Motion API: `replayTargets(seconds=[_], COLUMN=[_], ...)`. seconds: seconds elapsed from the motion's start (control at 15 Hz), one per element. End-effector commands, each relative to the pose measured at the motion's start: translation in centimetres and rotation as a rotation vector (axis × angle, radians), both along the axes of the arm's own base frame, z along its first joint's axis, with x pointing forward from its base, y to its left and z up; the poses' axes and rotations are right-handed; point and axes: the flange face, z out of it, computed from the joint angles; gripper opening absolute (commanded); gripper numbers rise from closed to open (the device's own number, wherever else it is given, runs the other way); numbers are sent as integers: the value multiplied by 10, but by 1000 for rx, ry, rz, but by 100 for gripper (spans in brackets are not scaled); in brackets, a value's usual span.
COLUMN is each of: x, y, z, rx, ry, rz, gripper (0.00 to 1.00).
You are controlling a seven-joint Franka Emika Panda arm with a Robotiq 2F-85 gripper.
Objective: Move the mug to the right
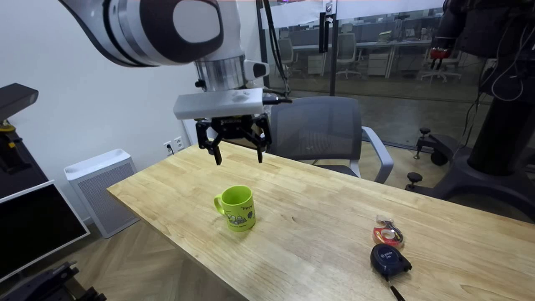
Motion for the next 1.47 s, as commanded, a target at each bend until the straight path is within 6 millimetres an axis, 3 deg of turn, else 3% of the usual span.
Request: replayTargets(seconds=[0.0,0.53,1.0,1.4], x=[8,25,45,58], y=[5,14,10,10], z=[-16,-61,-97,-117], rx=[10,19,24,13], ry=[-18,-50,-4,16], rz=[9,23,14,30], gripper=[100,100,100,100])
